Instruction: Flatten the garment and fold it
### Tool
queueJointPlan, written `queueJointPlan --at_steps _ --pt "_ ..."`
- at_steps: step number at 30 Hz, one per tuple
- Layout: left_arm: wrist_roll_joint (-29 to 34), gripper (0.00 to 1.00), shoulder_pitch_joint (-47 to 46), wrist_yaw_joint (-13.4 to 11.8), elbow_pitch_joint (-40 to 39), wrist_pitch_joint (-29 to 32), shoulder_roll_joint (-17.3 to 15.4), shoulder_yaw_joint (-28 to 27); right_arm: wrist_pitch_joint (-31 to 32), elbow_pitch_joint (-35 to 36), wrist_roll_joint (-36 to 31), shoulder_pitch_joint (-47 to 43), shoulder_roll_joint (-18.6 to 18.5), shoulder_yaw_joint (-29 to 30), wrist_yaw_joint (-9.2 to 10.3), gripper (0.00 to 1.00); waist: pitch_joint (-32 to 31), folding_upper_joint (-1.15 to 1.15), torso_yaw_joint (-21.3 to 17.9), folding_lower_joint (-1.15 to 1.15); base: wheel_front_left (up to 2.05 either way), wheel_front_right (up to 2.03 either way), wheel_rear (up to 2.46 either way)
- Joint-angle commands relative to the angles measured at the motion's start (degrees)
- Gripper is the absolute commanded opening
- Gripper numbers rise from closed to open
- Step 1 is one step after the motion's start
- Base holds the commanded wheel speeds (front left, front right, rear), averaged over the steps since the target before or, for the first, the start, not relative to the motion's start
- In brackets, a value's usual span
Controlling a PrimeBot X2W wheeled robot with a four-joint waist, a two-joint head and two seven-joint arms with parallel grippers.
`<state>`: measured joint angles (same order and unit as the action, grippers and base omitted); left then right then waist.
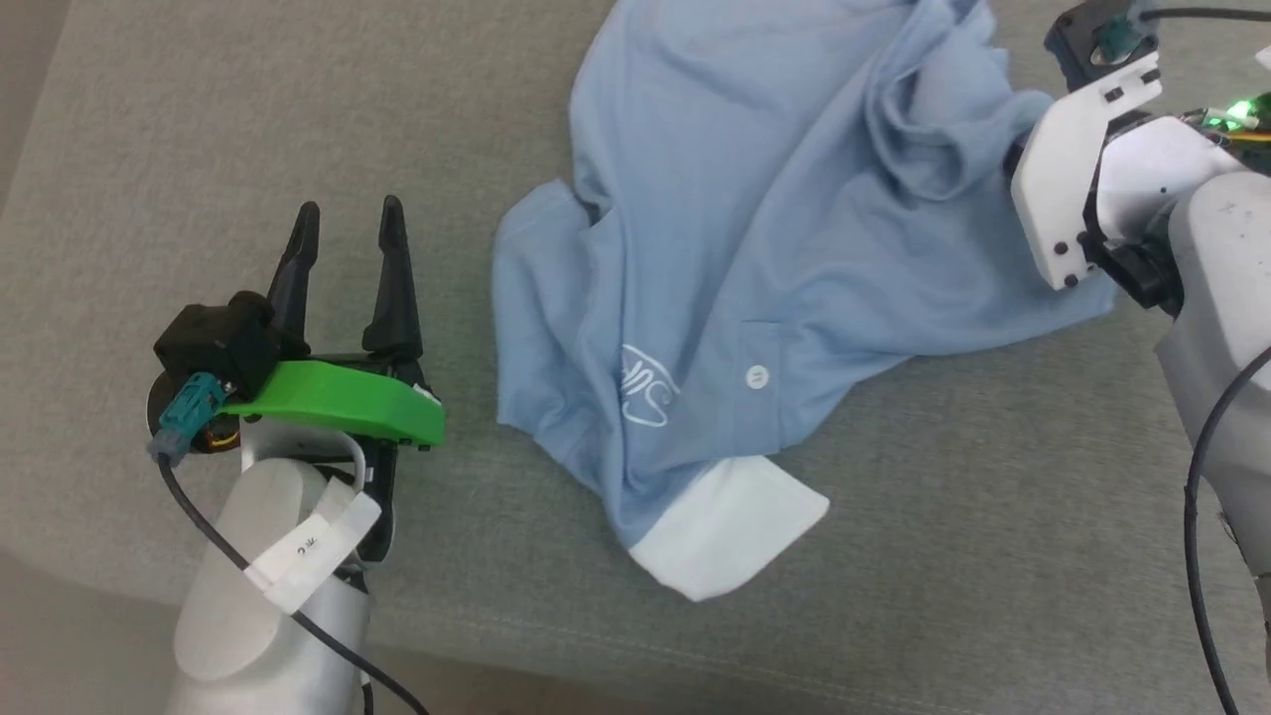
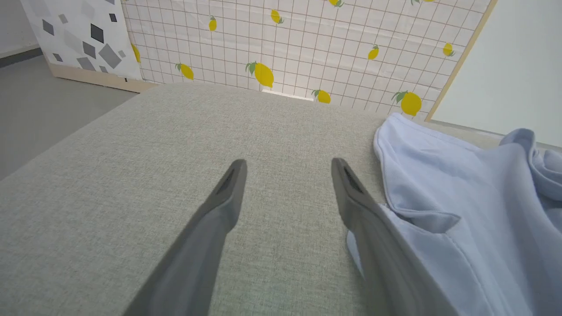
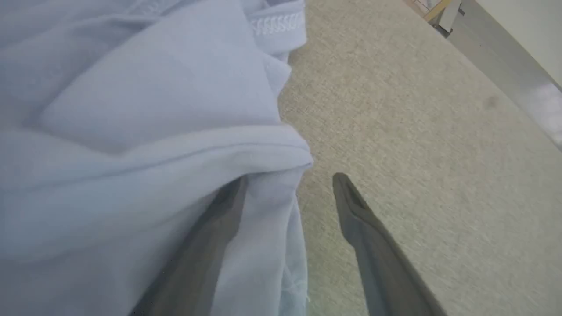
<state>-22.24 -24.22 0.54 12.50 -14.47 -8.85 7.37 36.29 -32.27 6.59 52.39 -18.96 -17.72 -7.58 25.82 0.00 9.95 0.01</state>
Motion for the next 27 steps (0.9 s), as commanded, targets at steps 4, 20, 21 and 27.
queueJointPlan --at_steps 4,20,21,27 --pt "1.0 1.00 -1.0 0.7 0.4 -0.5 0.6 -0.4 -1.2 -2.1 0.9 1.6 0.1 -1.3 0.09 0.69 2.2 0.00 2.3 -0.01 0.00 0.00 0.00" --pt "1.8 1.00 -0.5 2.3 2.1 -0.5 2.0 -0.3 -4.2 -1.3 1.4 7.4 1.9 -0.9 0.09 0.00 -0.8 0.00 1.8 -0.01 0.00 0.00 0.00" --pt "1.8 1.00 -0.7 2.5 2.1 -0.5 2.2 -0.1 -4.4 -1.2 1.0 8.4 2.3 -0.8 0.09 0.00 -0.6 0.00 2.1 -0.01 0.00 0.00 0.00" --pt "2.0 1.00 -2.1 3.4 2.5 -0.5 3.6 1.3 -8.1 -1.7 -2.5 15.8 5.6 -0.3 0.09 0.00 2.0 0.00 5.6 -0.01 0.00 0.00 0.00"
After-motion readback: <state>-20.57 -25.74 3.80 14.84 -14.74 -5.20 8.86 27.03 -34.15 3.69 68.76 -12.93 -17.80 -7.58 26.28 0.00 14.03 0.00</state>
